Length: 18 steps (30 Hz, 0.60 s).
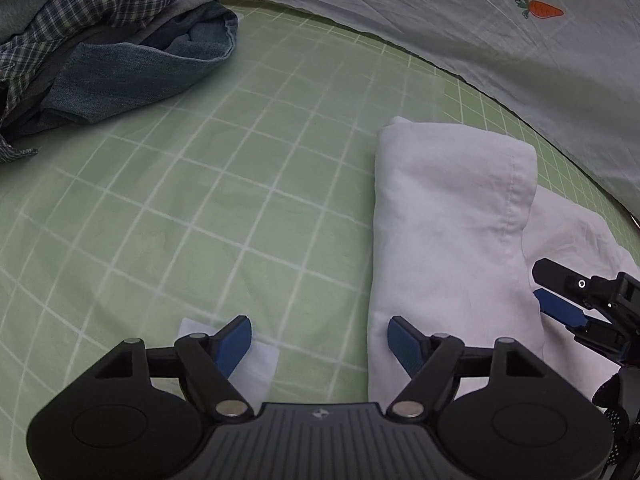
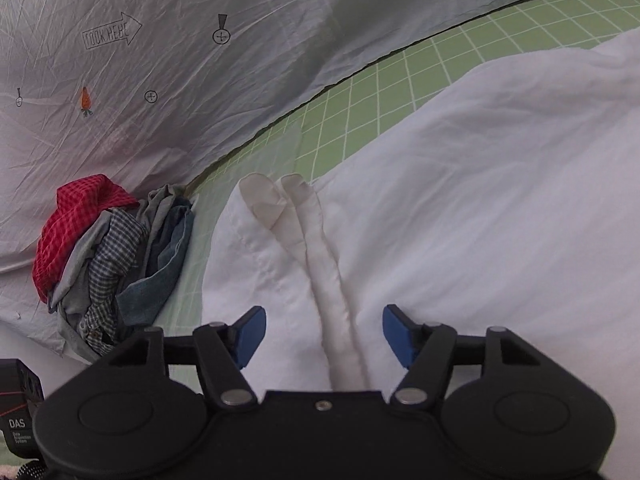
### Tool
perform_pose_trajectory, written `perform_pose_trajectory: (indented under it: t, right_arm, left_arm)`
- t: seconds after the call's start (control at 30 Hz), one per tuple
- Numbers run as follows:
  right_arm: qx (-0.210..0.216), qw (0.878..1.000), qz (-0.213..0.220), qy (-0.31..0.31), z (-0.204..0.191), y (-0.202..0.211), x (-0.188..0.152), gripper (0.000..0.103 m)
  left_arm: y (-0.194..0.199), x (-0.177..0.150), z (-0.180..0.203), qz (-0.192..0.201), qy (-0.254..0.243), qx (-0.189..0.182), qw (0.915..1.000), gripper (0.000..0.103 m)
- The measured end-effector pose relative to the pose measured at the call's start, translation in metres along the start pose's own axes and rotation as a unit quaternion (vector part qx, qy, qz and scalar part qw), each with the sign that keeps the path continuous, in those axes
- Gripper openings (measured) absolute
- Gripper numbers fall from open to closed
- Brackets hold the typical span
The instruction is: Fold clothes
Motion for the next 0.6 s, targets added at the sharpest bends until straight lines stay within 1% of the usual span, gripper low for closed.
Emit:
perform_pose_trajectory:
  t: [0.03,0.07,0.1,0.17,0.23,0.3,0.33,0.37,0.43,0.5,0.57,0.6]
  right_arm:
    - [0.007,1.000,-0.005,0.004,-0.001,-0.003,0.002,0.059]
    - [0.012,1.000,-0.013,0.009,-0.002,-0.006,0.004,0.052]
    - [0.016,1.000,-0.021,0.015,-0.003,-0.009,0.005,0.049]
    - [0.021,0.999,-0.033,0.032,-0.005,-0.012,0.008,0.048]
    - [0.025,0.998,-0.049,0.037,-0.003,-0.014,0.011,0.037]
    - [0.014,0.998,-0.052,0.036,0.001,-0.014,0.014,0.018]
    - [0.004,0.998,-0.049,0.037,0.003,-0.013,0.015,0.014]
    - [-0.007,0.998,-0.043,0.041,0.003,-0.011,0.015,0.014]
    - [-0.025,0.998,-0.032,0.055,0.001,-0.010,0.018,0.016]
    - [-0.022,0.997,-0.034,0.071,-0.004,-0.013,0.022,0.032]
    - [-0.024,0.996,-0.031,0.083,-0.009,-0.017,0.025,0.039]
    - [-0.029,0.995,-0.028,0.090,-0.012,-0.020,0.027,0.040]
  left_arm:
    - [-0.001,0.001,0.001,0.001,-0.001,0.002,1.0000,0.078]
    - [-0.001,0.001,0.001,0.003,-0.003,0.004,1.0000,0.078]
    - [-0.002,0.002,0.002,0.004,-0.004,0.006,1.0000,0.078]
    - [-0.003,0.003,0.002,0.006,-0.004,0.008,0.9999,0.078]
    - [-0.002,0.003,0.002,0.008,0.000,0.007,0.9999,0.079]
    - [-0.002,0.003,0.002,0.010,0.004,0.006,0.9999,0.079]
    - [-0.002,0.002,0.001,0.011,0.006,0.005,0.9999,0.079]
    - [-0.002,0.002,0.001,0.012,0.009,0.005,0.9999,0.079]
    - [-0.003,0.003,0.002,0.012,0.008,0.007,0.9999,0.079]
    - [-0.003,0.003,0.003,0.010,0.006,0.010,0.9999,0.079]
    - [-0.003,0.003,0.003,0.008,0.004,0.010,0.9999,0.079]
    - [-0.003,0.004,0.002,0.007,0.004,0.009,0.9999,0.079]
Point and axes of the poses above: each gripper's, at about its wrist camera, not at the fingertips, and y roughly against the way its jaws point, z to its right, x to its top, the point moved 1 cm from there along -y, roughly the way its jaws point, and after that the axes turned 13 degrees about -z, right-handed, at the moved point
